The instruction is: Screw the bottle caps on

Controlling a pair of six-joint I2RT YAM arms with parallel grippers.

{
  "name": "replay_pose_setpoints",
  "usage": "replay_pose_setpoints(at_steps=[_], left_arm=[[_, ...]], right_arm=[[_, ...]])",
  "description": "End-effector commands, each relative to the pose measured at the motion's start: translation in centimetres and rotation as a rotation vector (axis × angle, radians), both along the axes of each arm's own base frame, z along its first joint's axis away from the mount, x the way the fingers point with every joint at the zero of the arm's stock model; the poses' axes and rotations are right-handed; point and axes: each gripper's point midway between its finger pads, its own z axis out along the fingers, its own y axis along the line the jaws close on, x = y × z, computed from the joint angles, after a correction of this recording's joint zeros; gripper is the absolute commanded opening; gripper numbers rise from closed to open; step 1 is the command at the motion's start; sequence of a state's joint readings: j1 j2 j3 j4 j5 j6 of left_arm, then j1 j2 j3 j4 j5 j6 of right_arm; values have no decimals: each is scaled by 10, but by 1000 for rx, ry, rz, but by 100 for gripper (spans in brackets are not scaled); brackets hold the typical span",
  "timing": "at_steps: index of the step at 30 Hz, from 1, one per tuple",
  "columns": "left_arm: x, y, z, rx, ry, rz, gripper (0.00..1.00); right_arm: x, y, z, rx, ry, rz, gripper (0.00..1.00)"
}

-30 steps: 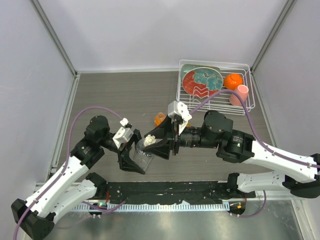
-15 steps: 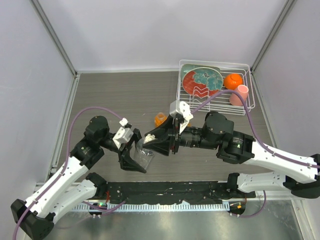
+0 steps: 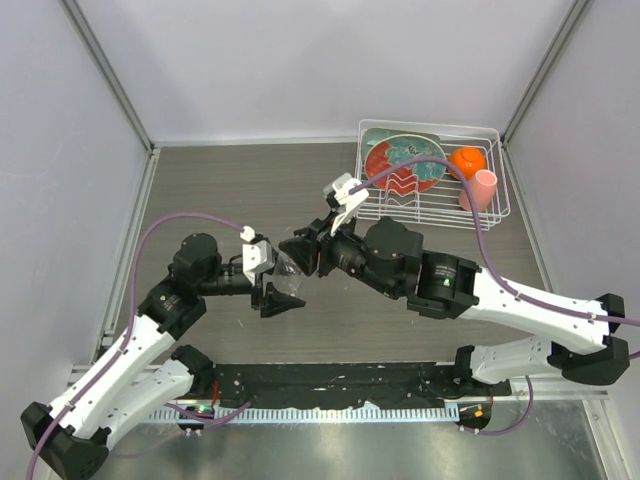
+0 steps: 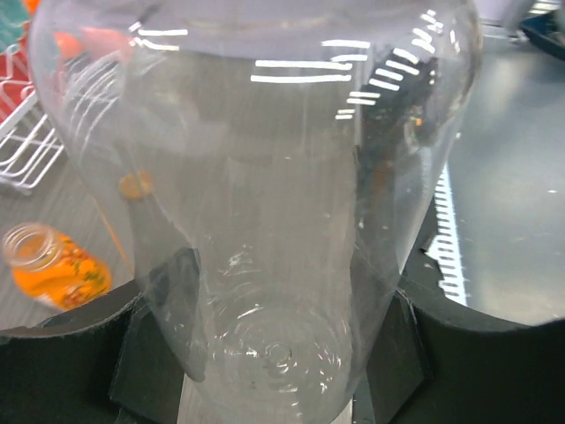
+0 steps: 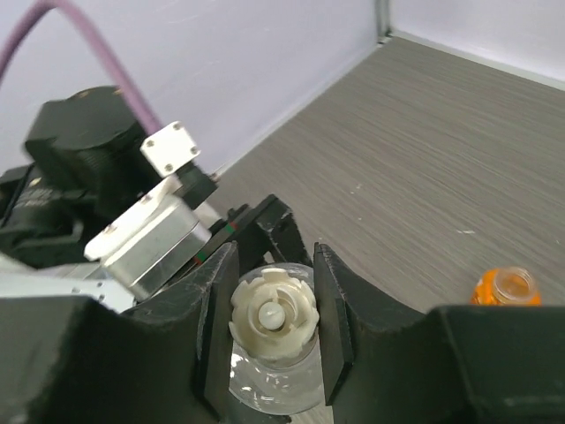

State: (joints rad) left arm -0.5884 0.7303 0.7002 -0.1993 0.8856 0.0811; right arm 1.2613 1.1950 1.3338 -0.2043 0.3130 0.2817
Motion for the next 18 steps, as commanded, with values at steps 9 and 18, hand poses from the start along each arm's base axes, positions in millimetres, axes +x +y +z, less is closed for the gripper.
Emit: replay_pose_setpoints(at_steps=[9, 18], left_arm=[[90, 34, 34, -42, -198, 538, 2], [89, 38, 21, -18, -132, 564, 2]], right_arm=[[45, -15, -21, -86, 69, -466, 1], [31, -12, 35, 44, 3, -330, 58]])
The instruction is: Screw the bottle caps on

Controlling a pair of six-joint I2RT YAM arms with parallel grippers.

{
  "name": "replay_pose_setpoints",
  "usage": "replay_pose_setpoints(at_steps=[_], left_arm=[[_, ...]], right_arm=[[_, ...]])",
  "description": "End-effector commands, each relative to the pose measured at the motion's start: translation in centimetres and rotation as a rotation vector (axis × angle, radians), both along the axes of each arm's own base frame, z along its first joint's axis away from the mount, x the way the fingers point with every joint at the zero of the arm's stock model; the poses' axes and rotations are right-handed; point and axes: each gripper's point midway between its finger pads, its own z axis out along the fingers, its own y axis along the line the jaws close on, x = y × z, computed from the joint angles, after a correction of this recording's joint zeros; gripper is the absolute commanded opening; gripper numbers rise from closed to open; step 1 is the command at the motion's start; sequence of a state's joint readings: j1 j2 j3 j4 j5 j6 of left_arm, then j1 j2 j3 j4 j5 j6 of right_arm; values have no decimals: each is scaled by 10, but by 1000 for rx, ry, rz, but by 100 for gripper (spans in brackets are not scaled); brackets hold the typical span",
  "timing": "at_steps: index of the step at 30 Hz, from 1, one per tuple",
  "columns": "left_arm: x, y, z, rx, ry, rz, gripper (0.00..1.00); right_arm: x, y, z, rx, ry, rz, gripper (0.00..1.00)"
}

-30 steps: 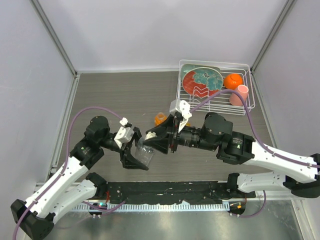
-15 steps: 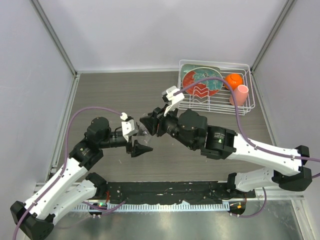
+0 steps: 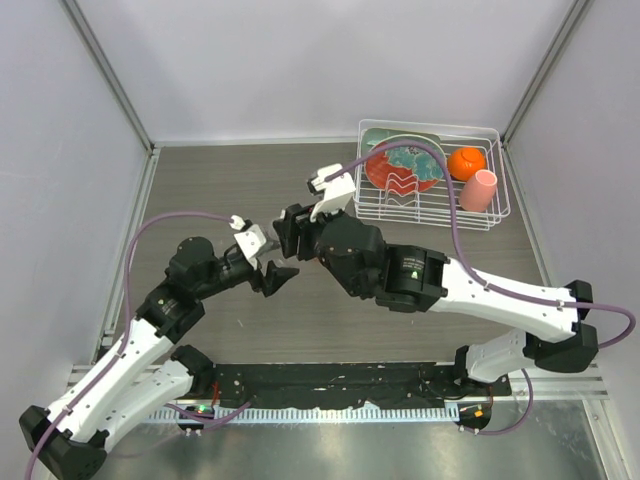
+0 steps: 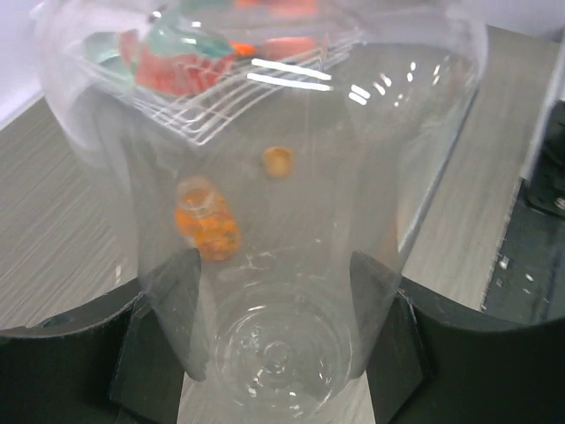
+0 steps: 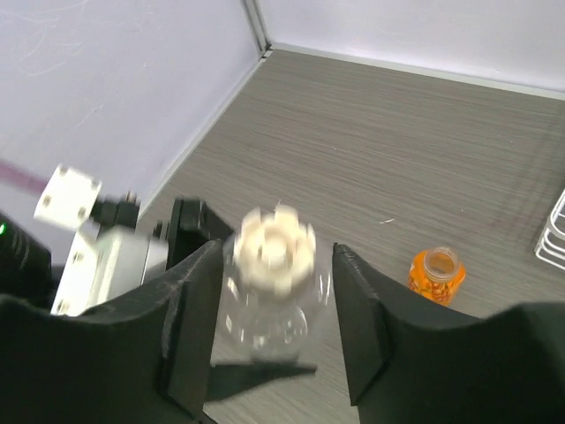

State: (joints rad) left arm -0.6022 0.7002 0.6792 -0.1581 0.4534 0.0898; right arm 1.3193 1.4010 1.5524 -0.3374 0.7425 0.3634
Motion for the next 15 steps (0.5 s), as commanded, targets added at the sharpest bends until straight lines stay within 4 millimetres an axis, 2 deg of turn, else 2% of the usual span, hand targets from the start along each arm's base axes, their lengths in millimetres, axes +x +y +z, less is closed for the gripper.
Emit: replay_pose_setpoints(at_steps=[1, 4, 15], left_arm=[[23, 14, 23, -65, -42, 157, 3], [24, 16, 23, -79, -29, 174, 3], [9, 4, 31, -128, 9, 81, 7]], right_arm=[[-18, -25, 42, 128, -60, 63, 64], [-26, -29, 47, 164, -73, 112, 68], [-32, -10, 38, 120, -83, 191, 69]])
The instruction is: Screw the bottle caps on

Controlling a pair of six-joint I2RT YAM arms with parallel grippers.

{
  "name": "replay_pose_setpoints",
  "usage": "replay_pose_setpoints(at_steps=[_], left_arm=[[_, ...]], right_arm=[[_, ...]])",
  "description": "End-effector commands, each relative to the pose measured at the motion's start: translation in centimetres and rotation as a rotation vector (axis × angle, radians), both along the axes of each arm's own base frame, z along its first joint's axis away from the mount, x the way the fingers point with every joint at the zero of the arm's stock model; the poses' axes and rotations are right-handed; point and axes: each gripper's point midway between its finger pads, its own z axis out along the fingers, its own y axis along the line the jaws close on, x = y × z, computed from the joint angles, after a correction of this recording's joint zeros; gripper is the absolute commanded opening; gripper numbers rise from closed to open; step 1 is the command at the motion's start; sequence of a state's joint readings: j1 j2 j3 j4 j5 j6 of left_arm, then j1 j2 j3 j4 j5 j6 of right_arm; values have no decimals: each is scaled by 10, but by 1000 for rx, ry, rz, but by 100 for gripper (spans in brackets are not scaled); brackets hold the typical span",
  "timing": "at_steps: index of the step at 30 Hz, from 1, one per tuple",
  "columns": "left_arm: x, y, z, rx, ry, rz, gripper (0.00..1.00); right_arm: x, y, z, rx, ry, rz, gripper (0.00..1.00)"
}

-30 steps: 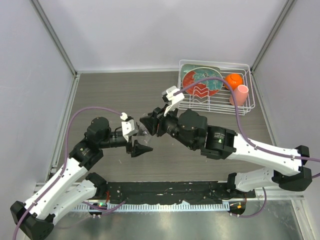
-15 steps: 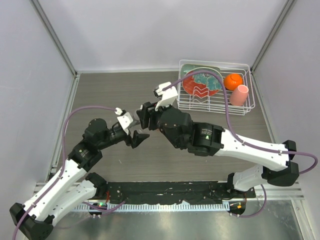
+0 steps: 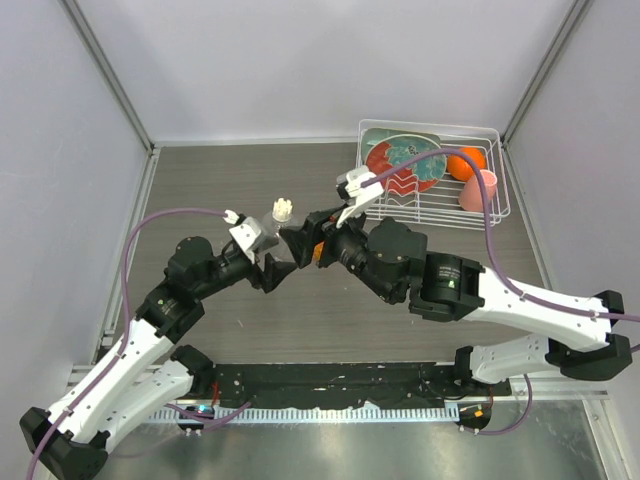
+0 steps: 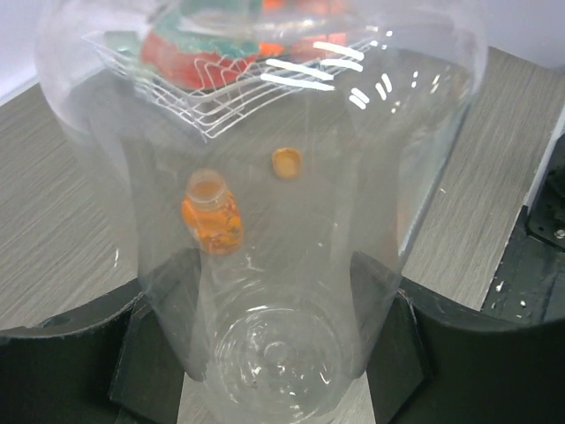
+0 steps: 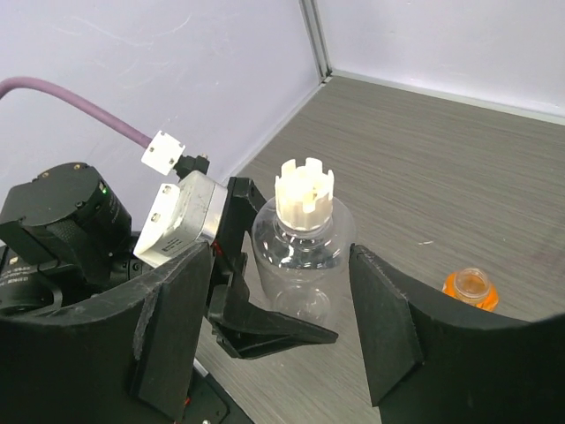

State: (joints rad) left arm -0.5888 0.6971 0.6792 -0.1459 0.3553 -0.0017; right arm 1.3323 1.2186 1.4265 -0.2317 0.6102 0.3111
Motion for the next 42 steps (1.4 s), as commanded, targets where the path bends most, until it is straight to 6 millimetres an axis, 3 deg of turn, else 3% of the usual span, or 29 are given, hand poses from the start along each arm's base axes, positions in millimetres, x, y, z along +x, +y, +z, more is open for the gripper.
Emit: replay_pose_setpoints(at_steps=[1, 13, 19, 27, 30, 31, 33, 38, 42], left_arm=[[-7, -7, 29, -85, -48, -48, 8], [-39, -21, 44, -130, -48, -229, 9], [-51, -21, 52, -146, -60, -275, 9], [-51, -19, 53, -133, -62, -265, 11], [-49, -15, 53, -115, -65, -242, 39], [-49, -14, 49, -103, -49, -235, 68], [-48, -8, 54, -87, -72, -208, 97], [-50, 22, 53, 1, -88, -81, 100], [-67, 63, 75, 25, -156, 53, 100]], right_arm=[[-3, 14, 6, -1, -31, 44, 69], [5, 23, -4, -56, -43, 20, 68], [9, 30, -7, -66, -35, 36, 62], [5, 34, -9, -46, -11, 90, 14], [4, 34, -10, -59, -10, 90, 4], [5, 34, -12, -67, -10, 91, 3], [5, 35, -12, -78, -18, 91, 2], [15, 43, -21, -158, -48, 65, 2], [26, 59, -31, -207, -62, 65, 2]])
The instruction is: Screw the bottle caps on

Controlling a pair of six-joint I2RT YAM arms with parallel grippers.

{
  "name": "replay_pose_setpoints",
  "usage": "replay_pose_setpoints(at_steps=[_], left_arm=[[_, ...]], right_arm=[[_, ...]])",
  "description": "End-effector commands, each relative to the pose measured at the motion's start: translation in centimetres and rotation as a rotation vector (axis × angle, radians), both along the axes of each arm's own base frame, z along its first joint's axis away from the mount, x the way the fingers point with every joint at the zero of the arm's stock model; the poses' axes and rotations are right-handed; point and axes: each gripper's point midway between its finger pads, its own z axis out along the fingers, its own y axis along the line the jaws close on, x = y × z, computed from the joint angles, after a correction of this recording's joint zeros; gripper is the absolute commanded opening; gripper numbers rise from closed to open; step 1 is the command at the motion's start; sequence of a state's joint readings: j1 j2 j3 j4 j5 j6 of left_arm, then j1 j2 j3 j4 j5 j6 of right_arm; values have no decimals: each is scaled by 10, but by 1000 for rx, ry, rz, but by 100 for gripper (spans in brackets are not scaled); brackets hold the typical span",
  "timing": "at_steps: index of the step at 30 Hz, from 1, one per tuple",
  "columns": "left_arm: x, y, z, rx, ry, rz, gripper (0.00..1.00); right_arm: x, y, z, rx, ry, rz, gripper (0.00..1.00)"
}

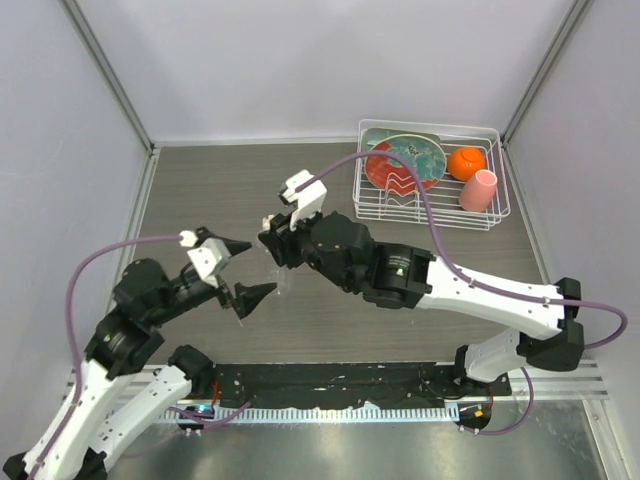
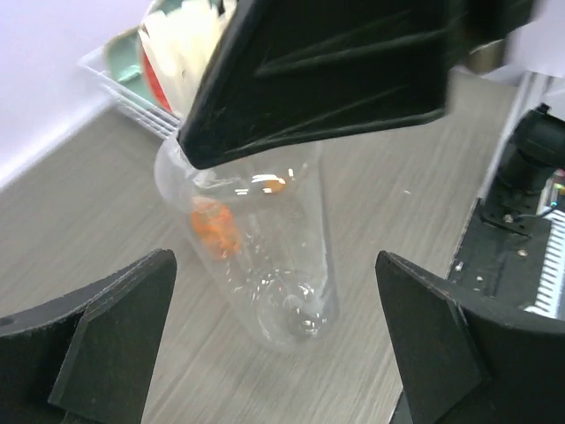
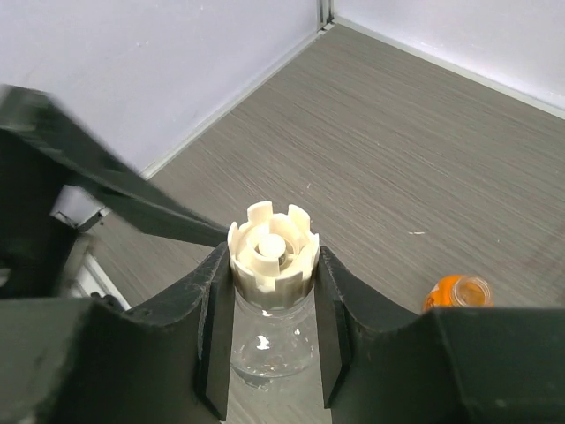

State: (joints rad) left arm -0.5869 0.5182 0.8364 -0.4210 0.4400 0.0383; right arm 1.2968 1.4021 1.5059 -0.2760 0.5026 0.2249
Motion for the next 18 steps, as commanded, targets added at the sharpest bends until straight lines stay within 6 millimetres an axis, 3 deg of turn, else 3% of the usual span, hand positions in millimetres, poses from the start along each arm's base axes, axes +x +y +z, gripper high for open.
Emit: replay_pose_setpoints(at_steps=[1, 3, 5, 6, 7, 9, 11, 12, 13, 17, 18], left_arm=[[-7, 55, 29, 42, -115, 226, 100], [-11, 80, 56, 13, -198, 324, 100], [-14, 114, 84, -45, -289, 479, 100], [-20, 126, 104, -88, -335, 519, 100], [-21, 137, 113, -106, -353, 569, 100], [-23, 162, 132, -144, -364, 685, 100], [-23, 176, 145, -174, -356, 747, 100], [-23, 177, 148, -189, -344, 751, 100], [-24, 178, 151, -195, -344, 750, 100], [-25, 182, 160, -207, -332, 766, 100], [-26, 182, 159, -205, -326, 765, 100]], right_arm=[[21, 10, 17, -1, -53, -19, 2], [33, 25, -3, -38, -32, -12, 3], [52, 32, -11, -37, -25, -26, 2], [61, 45, -33, -73, -12, -25, 2], [67, 55, -29, -52, -25, -11, 3], [83, 71, -40, -65, -36, -6, 3], [96, 105, -53, -87, -62, 37, 4], [101, 116, -56, -91, -75, 47, 4], [111, 139, -63, -91, -87, 57, 4], [128, 184, -65, -70, -185, 100, 4], [134, 190, -56, -41, -205, 95, 4]])
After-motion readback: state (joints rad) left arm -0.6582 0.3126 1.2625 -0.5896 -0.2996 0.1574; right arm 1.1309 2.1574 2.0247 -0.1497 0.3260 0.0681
